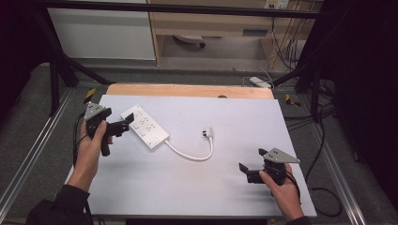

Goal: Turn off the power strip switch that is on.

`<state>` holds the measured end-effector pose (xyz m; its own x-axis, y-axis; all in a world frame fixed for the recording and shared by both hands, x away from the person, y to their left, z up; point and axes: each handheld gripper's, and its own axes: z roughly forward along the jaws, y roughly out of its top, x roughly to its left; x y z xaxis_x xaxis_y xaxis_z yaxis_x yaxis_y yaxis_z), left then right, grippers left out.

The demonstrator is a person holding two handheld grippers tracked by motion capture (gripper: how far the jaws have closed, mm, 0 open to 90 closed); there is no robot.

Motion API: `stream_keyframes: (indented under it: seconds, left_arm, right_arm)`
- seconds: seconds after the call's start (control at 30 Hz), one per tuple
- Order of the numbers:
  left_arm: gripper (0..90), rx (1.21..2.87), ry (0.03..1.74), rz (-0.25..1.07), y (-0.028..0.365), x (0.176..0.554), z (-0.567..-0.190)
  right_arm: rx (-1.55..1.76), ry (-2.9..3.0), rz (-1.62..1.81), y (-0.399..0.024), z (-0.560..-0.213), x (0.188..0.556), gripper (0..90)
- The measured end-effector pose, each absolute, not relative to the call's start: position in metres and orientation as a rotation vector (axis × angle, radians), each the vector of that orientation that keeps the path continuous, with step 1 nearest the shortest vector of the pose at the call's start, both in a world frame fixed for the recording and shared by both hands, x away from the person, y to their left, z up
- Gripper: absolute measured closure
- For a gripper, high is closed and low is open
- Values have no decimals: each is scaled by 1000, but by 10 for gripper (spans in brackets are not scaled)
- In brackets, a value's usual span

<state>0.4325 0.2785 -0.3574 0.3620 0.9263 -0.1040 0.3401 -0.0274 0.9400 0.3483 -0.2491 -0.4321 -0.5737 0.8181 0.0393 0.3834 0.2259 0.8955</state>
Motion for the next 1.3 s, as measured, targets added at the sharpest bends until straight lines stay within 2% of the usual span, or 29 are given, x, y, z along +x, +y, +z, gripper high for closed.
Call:
stream_keyframes:
  seconds: [1.3]
  left_arm:
    - [55, 1595, 1054, 671, 268, 356, -361]
  right_arm:
    - [1113, 2063, 1311, -250, -432, 349, 21]
